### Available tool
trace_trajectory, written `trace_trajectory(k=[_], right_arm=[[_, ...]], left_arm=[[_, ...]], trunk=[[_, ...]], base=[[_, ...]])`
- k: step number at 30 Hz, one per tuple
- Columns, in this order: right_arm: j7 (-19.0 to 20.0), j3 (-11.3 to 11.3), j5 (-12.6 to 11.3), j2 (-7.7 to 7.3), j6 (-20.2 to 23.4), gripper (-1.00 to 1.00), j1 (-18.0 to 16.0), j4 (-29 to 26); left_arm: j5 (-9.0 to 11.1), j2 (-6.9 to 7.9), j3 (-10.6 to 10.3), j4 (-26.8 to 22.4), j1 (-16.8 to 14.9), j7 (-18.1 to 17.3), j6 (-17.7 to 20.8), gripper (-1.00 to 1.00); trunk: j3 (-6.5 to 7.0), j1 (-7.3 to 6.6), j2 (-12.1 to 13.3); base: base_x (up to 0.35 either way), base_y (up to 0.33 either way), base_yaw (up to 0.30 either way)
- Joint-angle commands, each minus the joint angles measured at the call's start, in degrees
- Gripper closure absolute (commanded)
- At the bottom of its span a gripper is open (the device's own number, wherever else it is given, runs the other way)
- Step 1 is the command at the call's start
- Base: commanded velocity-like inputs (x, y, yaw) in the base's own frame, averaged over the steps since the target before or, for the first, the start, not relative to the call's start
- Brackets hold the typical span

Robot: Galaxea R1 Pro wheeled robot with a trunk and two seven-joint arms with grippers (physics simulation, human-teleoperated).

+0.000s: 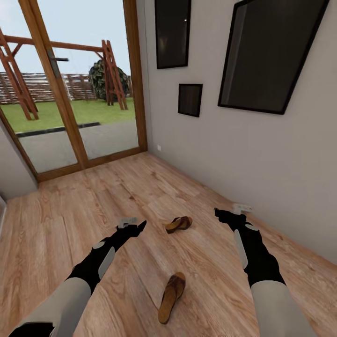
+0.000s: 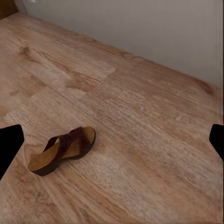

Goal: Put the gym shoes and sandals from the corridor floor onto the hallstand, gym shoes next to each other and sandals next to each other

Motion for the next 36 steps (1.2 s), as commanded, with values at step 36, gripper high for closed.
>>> trace_trajectory(k=[36], right_arm=[[-0.01, -0.18, 0.16, 0.05, 0.28, -1.0, -0.04, -0.79]], left_arm=[[0.47, 0.07, -9.54, 23.83, 0.06, 0.43, -13.8, -1.0]], trunk=[[-0.05, -0.01, -0.02]], base=[[0.0, 0.0, -0.138]])
